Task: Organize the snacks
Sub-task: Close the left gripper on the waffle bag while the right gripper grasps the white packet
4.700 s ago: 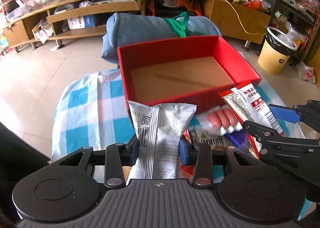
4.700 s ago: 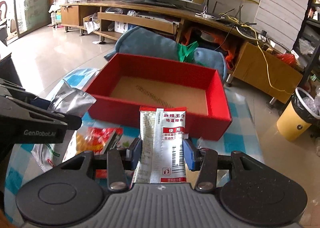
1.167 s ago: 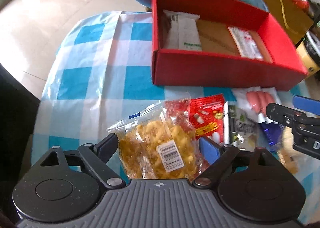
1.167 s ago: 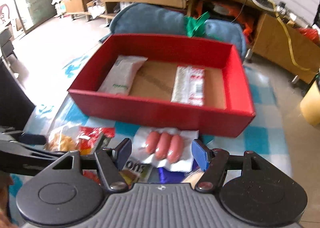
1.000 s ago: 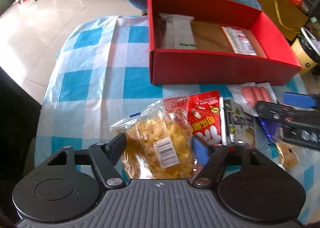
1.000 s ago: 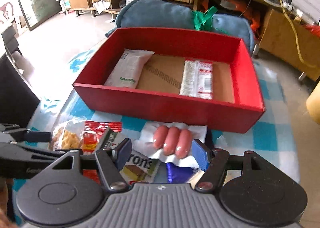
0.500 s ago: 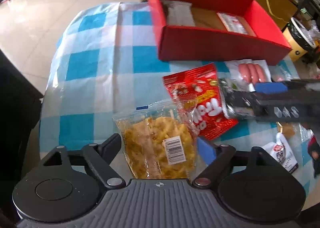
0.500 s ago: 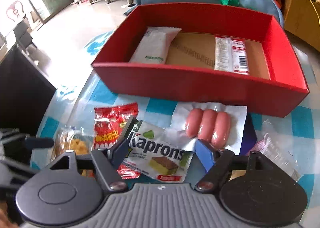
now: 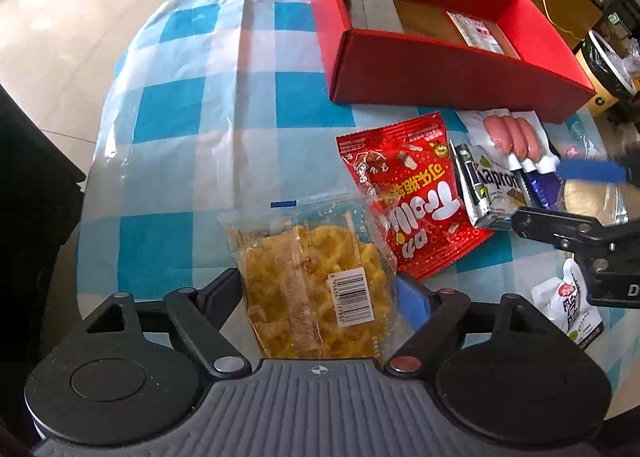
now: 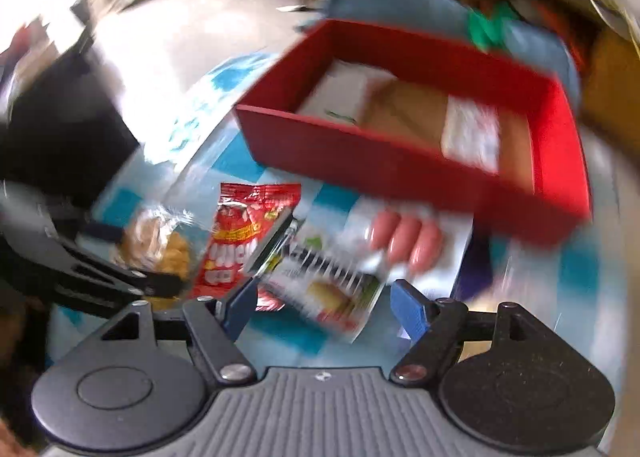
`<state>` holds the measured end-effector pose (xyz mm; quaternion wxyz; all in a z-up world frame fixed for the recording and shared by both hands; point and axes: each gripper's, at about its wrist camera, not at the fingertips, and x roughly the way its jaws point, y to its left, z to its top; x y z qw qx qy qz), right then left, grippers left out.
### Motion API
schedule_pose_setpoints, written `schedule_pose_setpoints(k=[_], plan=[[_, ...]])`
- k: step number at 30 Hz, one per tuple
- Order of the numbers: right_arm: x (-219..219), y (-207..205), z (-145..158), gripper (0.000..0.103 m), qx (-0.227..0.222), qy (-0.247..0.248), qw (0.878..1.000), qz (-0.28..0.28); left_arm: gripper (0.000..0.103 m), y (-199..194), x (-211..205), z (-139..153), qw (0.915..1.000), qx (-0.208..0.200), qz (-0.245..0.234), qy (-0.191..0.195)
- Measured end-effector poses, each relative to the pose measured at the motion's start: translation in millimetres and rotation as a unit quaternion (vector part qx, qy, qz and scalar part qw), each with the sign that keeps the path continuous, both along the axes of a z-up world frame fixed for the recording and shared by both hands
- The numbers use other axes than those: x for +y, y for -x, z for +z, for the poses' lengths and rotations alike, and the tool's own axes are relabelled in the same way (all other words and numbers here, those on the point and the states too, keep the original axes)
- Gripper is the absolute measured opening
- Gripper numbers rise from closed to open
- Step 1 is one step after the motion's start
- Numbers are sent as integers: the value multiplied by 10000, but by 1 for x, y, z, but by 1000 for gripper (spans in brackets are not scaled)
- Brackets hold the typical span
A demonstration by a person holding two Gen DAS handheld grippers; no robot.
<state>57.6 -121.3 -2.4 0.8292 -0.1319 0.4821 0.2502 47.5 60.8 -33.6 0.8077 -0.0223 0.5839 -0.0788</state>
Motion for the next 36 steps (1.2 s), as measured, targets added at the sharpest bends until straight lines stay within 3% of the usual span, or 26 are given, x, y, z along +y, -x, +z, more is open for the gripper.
schedule_pose_setpoints(k=[3, 6, 9, 12, 15, 20, 23, 26, 30, 34, 36], plan=[[16, -2, -9, 71, -127, 457, 9924, 1133, 86, 0, 1, -4, 9999, 138, -4, 88], [25, -3, -20, 71, -51, 441, 9839, 1732, 87, -1, 0, -9, 9996, 249, -44, 114], [32, -11, -29, 72, -196, 366, 9796, 1968, 89, -1, -2, -11, 9996, 258, -118, 82], [35, -16, -34, 73, -13, 248, 9834, 1795, 90, -2, 0, -12, 9994, 276, -134, 129], [31, 6, -32, 73, 215, 113, 9787, 2040, 91, -4, 4, -13, 9993, 291, -124, 177], [20, 33, -23, 72, 527, 343, 9779, 1992, 93, -1, 3, -12, 9993, 253, -279, 75], [6, 37, -22, 71, 721, 351, 9855, 1496, 93, 2, 1, -13, 9993, 238, -285, 39], [-7, 26, -24, 71, 748, 314, 9955, 486, 93, 1, 3, -13, 9996, 222, -157, 98], [-28, 10, -32, 71, 1202, -185, 9882, -926, 90, 1, 3, -11, 9998, 191, -45, 51], [-42, 21, -19, 70, 1013, -465, 9847, -1336, 83, 0, 4, -8, 9999, 90, -31, -33], [-44, 32, -15, 70, 890, -165, 9859, -1406, 83, 0, 3, -8, 9999, 59, -111, -76]])
